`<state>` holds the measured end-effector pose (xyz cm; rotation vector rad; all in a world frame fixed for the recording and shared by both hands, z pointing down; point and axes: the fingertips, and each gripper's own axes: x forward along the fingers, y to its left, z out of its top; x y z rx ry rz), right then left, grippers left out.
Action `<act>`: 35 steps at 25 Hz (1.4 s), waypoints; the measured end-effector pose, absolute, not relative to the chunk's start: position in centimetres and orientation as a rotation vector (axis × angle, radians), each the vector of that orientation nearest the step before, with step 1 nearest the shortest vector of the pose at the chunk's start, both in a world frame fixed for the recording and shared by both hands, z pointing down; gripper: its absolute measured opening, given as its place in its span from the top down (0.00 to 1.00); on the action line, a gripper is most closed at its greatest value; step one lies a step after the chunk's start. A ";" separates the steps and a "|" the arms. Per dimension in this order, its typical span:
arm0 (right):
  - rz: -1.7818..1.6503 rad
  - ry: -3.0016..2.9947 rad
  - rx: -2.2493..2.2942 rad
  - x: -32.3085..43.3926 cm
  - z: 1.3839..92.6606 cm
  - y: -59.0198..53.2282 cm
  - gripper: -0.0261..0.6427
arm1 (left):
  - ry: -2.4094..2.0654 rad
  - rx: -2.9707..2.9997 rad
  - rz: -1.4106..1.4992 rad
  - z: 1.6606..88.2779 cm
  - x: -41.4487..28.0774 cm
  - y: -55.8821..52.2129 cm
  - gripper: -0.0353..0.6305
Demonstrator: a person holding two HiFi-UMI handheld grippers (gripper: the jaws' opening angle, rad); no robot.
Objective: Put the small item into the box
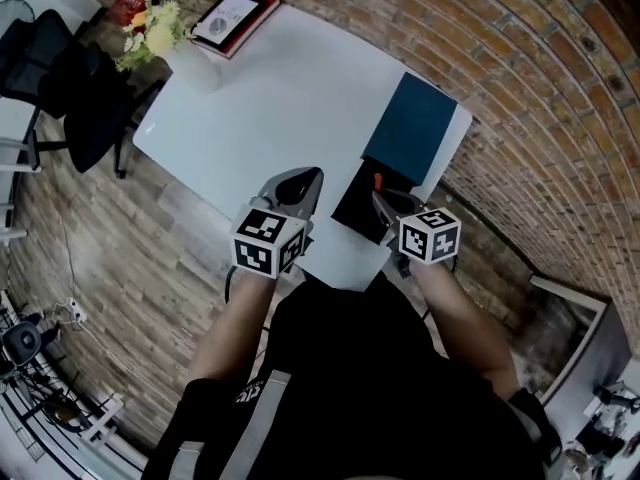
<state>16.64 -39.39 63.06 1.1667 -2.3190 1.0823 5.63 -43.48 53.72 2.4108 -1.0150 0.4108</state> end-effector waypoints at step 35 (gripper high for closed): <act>0.782 -1.849 0.771 15.0 70.2 -37.9 0.94 | -1.029 2.360 0.333 53.8 1.3 -42.3 0.94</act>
